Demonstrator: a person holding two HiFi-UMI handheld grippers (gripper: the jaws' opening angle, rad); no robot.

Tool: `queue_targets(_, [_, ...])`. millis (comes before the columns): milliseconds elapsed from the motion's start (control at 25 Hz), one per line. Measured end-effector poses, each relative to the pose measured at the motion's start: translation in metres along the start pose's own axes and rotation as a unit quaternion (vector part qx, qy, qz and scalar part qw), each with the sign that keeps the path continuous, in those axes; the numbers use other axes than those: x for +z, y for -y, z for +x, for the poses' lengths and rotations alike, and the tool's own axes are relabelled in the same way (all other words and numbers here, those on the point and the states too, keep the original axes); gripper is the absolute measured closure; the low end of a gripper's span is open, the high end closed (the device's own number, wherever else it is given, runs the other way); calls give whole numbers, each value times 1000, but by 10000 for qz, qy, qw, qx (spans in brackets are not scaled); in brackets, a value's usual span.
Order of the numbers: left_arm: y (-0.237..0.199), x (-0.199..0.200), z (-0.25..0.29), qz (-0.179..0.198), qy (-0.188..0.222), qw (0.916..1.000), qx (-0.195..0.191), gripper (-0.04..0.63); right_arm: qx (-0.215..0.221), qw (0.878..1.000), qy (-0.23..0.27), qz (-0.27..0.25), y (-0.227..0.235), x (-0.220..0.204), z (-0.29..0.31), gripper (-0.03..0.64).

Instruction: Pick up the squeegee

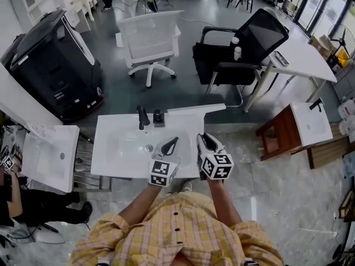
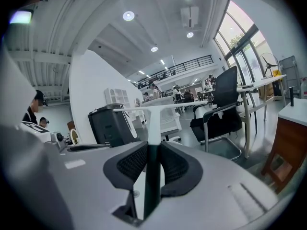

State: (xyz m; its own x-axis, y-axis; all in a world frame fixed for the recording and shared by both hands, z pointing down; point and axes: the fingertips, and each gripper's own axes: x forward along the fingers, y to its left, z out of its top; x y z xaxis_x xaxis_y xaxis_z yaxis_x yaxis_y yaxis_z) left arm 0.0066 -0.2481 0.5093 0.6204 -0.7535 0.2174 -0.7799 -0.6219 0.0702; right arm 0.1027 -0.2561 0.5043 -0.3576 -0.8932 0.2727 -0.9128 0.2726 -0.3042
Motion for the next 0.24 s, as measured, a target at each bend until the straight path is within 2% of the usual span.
queue_targets(240, [0,1,3,6,-3,10000,11,598,33,10000,5,64,3,1,1,531])
